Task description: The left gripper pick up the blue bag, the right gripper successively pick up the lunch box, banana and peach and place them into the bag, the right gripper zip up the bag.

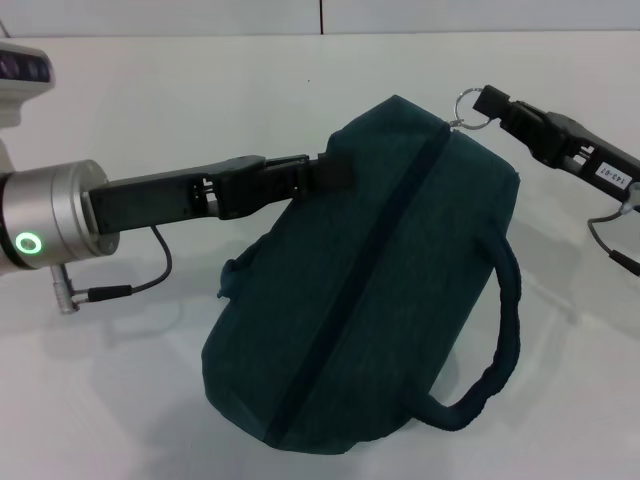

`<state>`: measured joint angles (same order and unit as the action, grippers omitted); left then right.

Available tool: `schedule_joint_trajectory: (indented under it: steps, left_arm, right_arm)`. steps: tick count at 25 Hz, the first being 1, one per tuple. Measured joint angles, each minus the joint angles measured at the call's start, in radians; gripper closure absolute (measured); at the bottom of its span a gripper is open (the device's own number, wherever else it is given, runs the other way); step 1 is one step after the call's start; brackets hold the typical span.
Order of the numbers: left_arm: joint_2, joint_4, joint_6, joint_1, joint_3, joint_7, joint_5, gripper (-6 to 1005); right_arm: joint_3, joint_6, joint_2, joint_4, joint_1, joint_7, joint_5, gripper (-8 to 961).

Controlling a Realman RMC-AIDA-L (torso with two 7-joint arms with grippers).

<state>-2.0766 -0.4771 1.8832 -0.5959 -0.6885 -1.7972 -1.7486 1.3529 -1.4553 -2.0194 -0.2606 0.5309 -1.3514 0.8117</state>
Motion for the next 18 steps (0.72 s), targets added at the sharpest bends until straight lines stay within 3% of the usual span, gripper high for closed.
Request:
schedule_joint_trajectory:
  steps: [8,13,18]
  left_arm:
    - [-0.003,0.006,-0.049,-0.029,-0.005,0.016,0.001,875]
    - [-0.004,0.006,-0.12,-0.048,0.0,0.017,0.006,875]
    - [-0.005,0.021,-0.244,-0.065,-0.006,0.012,0.008,876]
  right_arm:
    - [0.005,-0.008,0.004,-0.012,0.012,0.009,0.009,794]
    - [-0.049,-0.001,0.009,-0.007,-0.015,0.016,0.003,792]
    - [-0.123,0.002,0.014,-0.01,-0.056,0.021,0.002,577]
